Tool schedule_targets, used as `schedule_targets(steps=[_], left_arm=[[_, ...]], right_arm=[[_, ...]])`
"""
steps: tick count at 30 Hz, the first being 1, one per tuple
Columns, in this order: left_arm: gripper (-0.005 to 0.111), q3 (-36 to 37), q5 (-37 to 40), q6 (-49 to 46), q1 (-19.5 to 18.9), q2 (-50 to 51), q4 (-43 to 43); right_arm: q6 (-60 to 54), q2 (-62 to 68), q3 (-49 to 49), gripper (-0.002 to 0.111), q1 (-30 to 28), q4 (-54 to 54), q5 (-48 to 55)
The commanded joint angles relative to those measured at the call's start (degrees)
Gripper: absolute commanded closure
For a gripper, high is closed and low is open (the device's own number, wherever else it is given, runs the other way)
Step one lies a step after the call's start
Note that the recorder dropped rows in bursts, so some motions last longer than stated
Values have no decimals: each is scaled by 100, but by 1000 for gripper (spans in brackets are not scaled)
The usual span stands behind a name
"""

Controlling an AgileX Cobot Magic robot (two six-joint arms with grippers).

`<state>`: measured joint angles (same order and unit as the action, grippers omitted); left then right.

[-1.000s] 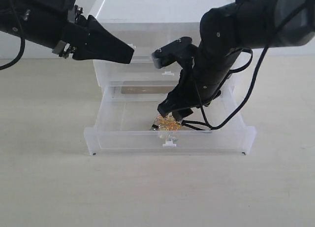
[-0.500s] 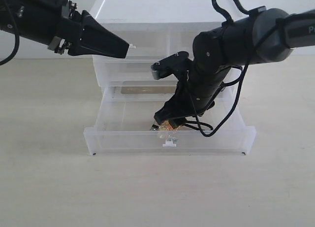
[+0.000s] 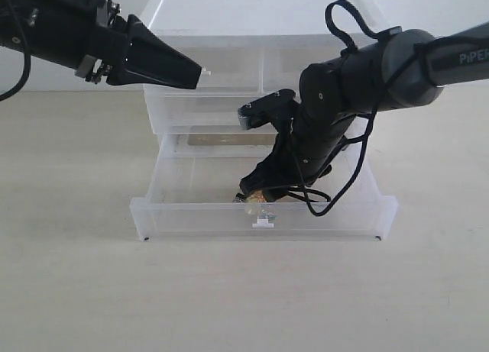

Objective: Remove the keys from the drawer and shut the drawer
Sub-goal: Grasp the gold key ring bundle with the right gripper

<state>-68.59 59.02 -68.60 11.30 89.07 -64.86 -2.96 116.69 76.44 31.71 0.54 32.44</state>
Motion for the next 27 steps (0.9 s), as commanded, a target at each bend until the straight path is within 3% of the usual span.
schedule_targets(steps=[1, 16, 27], left_arm=[[52, 22, 38, -40, -24, -46, -99], [52, 22, 55, -90, -24, -46, -136], [52, 22, 32, -131, -24, -46, -173]], right_arm=[[-22, 6, 25, 58, -57, 20, -130], [-16, 332, 25, 58, -133, 20, -764], [-32, 398, 25, 59, -133, 20, -499]])
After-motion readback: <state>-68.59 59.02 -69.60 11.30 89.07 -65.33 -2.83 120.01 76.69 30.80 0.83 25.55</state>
